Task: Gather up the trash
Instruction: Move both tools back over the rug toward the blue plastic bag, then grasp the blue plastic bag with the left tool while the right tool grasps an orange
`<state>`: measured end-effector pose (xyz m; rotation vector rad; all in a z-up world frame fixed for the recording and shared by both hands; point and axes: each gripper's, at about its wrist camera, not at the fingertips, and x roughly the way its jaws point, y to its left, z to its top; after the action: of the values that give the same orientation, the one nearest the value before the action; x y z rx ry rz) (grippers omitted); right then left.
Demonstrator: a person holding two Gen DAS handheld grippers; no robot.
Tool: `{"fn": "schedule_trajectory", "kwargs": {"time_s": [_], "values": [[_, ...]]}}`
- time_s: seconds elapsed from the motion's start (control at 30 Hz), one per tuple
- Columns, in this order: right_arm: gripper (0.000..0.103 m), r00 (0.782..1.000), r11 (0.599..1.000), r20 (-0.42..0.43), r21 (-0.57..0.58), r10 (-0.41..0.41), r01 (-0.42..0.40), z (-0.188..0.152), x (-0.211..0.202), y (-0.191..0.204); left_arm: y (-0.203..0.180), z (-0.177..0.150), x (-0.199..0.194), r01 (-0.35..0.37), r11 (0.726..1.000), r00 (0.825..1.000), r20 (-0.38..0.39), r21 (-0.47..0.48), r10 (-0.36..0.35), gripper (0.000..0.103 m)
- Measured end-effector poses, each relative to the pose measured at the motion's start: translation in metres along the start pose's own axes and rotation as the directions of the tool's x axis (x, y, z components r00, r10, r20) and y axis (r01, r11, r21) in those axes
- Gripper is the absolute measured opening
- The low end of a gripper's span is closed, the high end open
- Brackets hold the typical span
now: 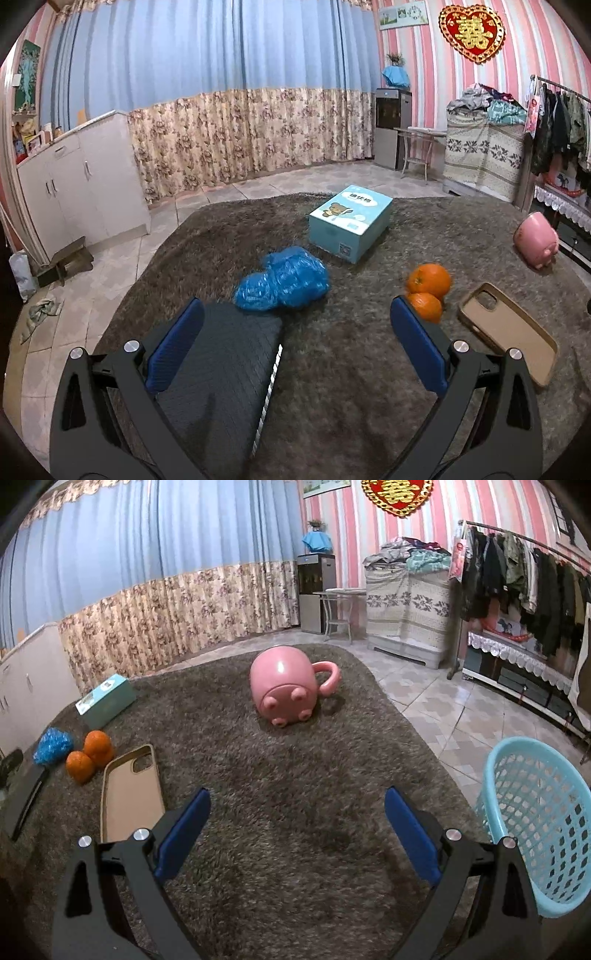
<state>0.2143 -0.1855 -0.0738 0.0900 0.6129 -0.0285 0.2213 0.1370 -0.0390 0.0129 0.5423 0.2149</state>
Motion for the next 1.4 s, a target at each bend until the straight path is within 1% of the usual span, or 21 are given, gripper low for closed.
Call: {"fn": "schedule_trajectory", "kwargs": {"time_s": [0.1,0.2,0.3,0.33,0.37,0.4,0.43,0.47,0.53,0.57,0.6,0.73,0.8,0.87,0.97,1.07,1.17,1.23,1.33,1.37,1.4], "values": [[0.093,1.000,1.000,-0.016,-0.025,0.012,-0.012,0.003,0.012,0.007,0.004,0.009,0.022,-0.015,1.000,0.999,-0.031,0.017,0.016,0.097],[0.093,0.999,0.999,-0.027,-0.039,0.025,-0.026,0.009,0.019,0.016,0.007,0.016,0.049,-0.004,1.000,0.995,-0.100,0.007,0.005,0.096],[0.093,0.998,0.997,-0.009,-0.061,0.054,-0.055,0.023,0.019,0.032,0.008,0.019,0.068,0.018,1.000,0.992,-0.129,-0.002,-0.018,0.090],[0.093,0.997,0.995,-0.004,-0.062,0.074,-0.075,0.027,0.018,0.038,0.008,0.019,0.075,0.026,1.000,0.990,-0.140,-0.001,-0.025,0.083],[0.093,0.995,0.993,-0.004,-0.066,0.097,-0.097,0.032,0.018,0.045,0.008,0.018,0.081,0.035,0.999,0.988,-0.154,-0.001,-0.035,0.073],[0.093,0.993,0.991,-0.004,-0.074,0.115,-0.115,0.035,0.018,0.053,0.008,0.016,0.087,0.050,0.999,0.983,-0.175,-0.003,-0.050,0.066],[0.093,0.992,0.988,-0.003,-0.088,0.127,-0.127,0.037,0.018,0.062,0.007,0.014,0.090,0.061,0.998,0.979,-0.192,-0.007,-0.061,0.053],[0.093,0.991,0.985,-0.003,-0.104,0.135,-0.135,0.038,0.018,0.070,0.007,0.012,0.094,0.074,0.997,0.975,-0.208,-0.011,-0.075,0.046],[0.093,0.988,0.977,-0.010,-0.141,0.157,-0.157,0.036,0.020,0.091,0.005,0.009,0.092,0.084,0.996,0.976,-0.201,-0.004,-0.083,0.031],[0.093,0.985,0.973,-0.017,-0.156,0.171,-0.171,0.034,0.021,0.101,0.004,0.009,0.087,0.085,0.996,0.980,-0.179,0.007,-0.083,0.026],[0.093,0.984,0.970,-0.021,-0.163,0.179,-0.180,0.033,0.021,0.107,0.004,0.009,0.081,0.085,0.996,0.984,-0.161,0.017,-0.081,0.018],[0.093,0.973,0.954,-0.057,-0.190,0.225,-0.232,0.021,0.024,0.142,0.006,0.004,0.039,0.063,0.997,0.996,-0.065,0.035,-0.060,0.017],[0.093,0.968,0.948,-0.071,-0.196,0.239,-0.249,0.017,0.025,0.155,0.007,0.000,0.020,0.042,0.998,0.999,-0.023,0.039,-0.042,0.017],[0.093,0.965,0.943,-0.076,-0.210,0.249,-0.260,0.015,0.026,0.169,0.016,-0.009,0.001,0.022,1.000,1.000,0.004,0.015,-0.022,0.017],[0.093,0.961,0.933,-0.088,-0.229,0.263,-0.276,0.012,0.026,0.185,0.038,-0.020,-0.015,-0.005,0.998,1.000,0.007,-0.061,0.006,0.017],[0.093,0.956,0.926,-0.109,-0.242,0.271,-0.290,0.008,0.030,0.201,0.055,-0.030,-0.020,-0.007,0.992,1.000,-0.005,-0.128,0.006,0.017],[0.093,0.949,0.924,-0.129,-0.223,0.288,-0.311,0.006,0.037,0.216,0.061,-0.040,-0.021,-0.035,0.989,0.999,-0.013,-0.145,0.034,0.017],[0.092,0.945,0.923,-0.144,-0.216,0.293,-0.319,0.005,0.044,0.226,0.064,-0.046,-0.021,-0.035,0.985,0.999,-0.025,-0.170,0.031,0.017],[0.092,0.945,0.920,-0.160,-0.231,0.286,-0.317,0.003,0.053,0.241,0.068,-0.051,-0.025,-0.036,0.981,0.999,-0.018,-0.190,0.034,0.017],[0.091,0.946,0.920,-0.167,-0.238,0.277,-0.311,0.002,0.057,0.245,0.069,-0.053,-0.024,-0.033,0.981,0.999,-0.019,-0.193,0.030,0.017],[0.086,0.947,0.921,-0.173,-0.242,0.270,-0.307,0.002,0.059,0.248,0.068,-0.054,-0.022,-0.032,0.980,0.999,-0.024,-0.197,0.028,0.017]]}}
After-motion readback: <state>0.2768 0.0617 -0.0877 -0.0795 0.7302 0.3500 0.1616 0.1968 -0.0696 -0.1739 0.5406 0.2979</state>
